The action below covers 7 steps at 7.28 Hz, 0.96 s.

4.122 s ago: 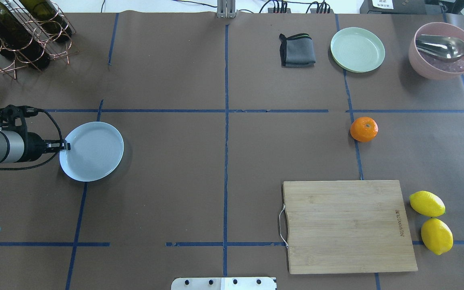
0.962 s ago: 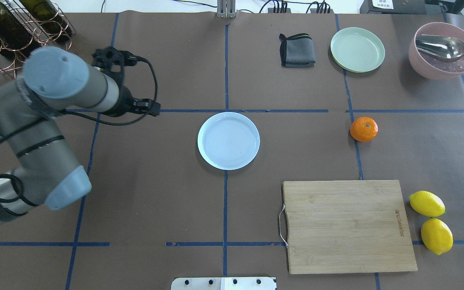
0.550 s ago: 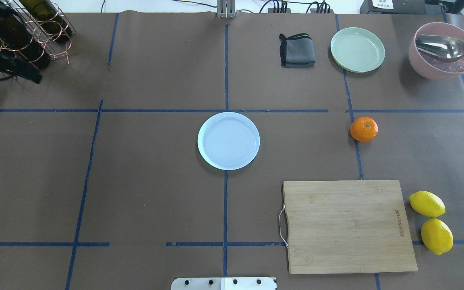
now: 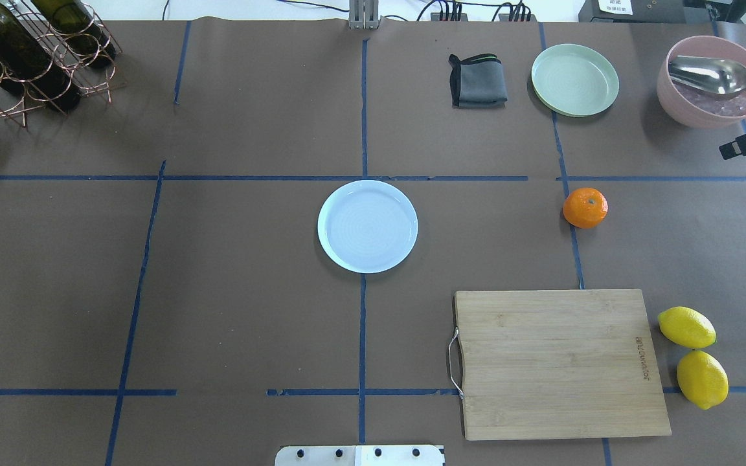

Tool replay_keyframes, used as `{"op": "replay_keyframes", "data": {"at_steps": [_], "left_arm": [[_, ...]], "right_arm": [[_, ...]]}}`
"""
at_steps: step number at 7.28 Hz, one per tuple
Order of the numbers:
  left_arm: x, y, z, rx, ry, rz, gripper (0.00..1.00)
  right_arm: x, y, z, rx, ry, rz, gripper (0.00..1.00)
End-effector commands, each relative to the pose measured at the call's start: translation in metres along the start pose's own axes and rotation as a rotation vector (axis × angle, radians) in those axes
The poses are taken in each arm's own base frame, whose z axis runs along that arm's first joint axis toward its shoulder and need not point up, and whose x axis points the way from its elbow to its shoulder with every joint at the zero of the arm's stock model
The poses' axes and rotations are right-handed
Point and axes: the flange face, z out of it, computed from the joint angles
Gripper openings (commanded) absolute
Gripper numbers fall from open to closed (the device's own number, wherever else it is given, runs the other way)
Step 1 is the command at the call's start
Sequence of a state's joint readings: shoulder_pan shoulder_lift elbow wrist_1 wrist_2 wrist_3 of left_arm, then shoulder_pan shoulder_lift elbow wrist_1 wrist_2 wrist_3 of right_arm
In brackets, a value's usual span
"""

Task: Pick orange to plate
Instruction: 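Reach the right gripper down over the orange and close on it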

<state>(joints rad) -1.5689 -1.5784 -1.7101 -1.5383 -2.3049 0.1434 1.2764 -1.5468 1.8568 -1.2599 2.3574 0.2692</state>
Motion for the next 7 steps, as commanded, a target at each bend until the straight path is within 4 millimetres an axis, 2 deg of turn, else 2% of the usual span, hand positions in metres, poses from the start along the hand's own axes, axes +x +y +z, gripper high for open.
{"op": "replay_keyframes", "data": {"at_steps": [1, 2, 3, 4, 5, 7], "left_arm": [[-0.041, 0.055, 0.017, -0.045, 0.004, -0.091, 1.00], [-0.042, 0.055, 0.021, -0.050, 0.007, -0.092, 1.00], [-0.040, 0.054, 0.019, -0.044, 0.006, -0.089, 1.00], [-0.039, 0.053, 0.018, -0.041, 0.005, -0.086, 1.00], [-0.038, 0.053, 0.014, -0.035, 0.004, -0.085, 1.00], [-0.038, 0.054, 0.014, -0.035, 0.004, -0.083, 1.00]], "right_arm": [[-0.035, 0.002, 0.033, -0.049, 0.001, -0.001, 1.00], [-0.075, -0.007, 0.065, -0.060, 0.031, 0.027, 1.00], [-0.110, -0.003, 0.100, -0.073, 0.074, 0.049, 1.00], [-0.134, -0.007, 0.117, -0.066, 0.093, 0.052, 1.00], [-0.147, -0.010, 0.139, -0.068, 0.124, 0.046, 1.00], [-0.149, -0.010, 0.166, -0.087, 0.159, 0.036, 1.00]]}}
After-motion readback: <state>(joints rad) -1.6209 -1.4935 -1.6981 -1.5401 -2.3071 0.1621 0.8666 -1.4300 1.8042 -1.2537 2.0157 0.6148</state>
